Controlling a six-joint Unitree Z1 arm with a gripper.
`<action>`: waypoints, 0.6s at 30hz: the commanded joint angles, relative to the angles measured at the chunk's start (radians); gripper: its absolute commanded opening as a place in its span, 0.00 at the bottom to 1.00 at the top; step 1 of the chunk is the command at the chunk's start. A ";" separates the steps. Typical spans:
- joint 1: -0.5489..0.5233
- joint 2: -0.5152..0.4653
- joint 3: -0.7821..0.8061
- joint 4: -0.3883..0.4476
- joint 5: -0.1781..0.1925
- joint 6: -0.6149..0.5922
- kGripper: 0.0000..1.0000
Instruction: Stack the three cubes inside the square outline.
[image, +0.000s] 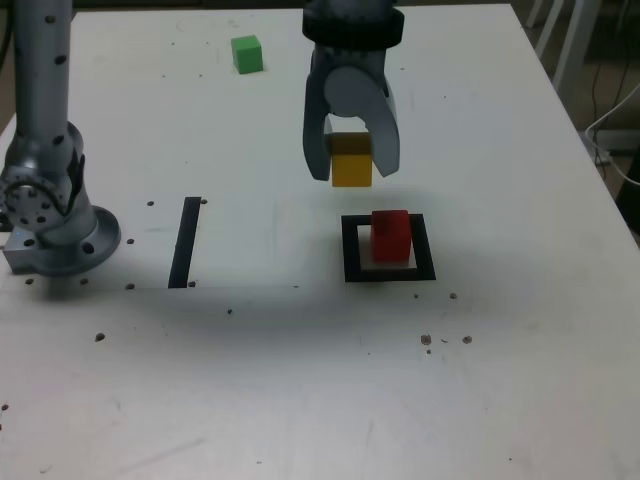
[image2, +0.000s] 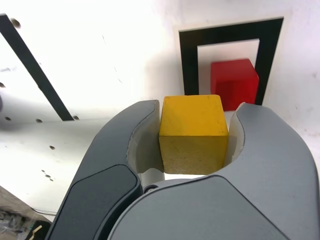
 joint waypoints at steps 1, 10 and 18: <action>-0.019 0.009 -0.012 -0.003 -0.006 -0.014 0.31; -0.061 0.053 -0.039 -0.019 -0.021 -0.051 0.31; -0.065 0.104 -0.064 -0.037 -0.027 -0.053 0.31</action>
